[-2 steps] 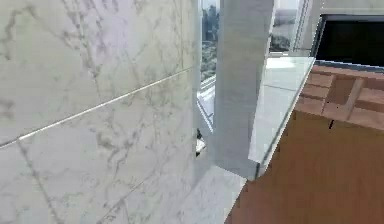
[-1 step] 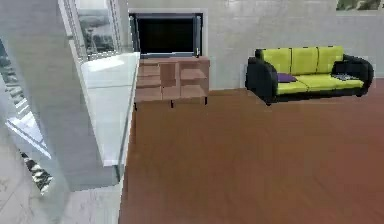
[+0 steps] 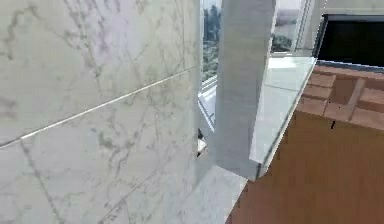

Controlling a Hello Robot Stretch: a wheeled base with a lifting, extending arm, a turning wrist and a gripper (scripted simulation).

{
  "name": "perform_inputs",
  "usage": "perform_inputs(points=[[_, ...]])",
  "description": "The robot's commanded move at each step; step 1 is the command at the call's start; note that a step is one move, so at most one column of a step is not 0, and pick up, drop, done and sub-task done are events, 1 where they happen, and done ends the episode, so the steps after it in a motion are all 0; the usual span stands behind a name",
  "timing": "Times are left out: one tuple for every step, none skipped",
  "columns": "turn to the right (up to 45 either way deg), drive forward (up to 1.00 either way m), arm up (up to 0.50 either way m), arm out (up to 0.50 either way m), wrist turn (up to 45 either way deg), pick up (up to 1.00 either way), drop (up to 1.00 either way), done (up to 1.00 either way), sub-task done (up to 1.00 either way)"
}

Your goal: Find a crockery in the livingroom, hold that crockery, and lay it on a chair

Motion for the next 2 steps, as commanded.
perform_inputs(points=[[45.0,0.0,0.0,0.0,0.0,0.0,0.0,0.0,0.0],[45.0,0.0,0.0,0.0,0.0,0.0,0.0,0.0,0.0]])
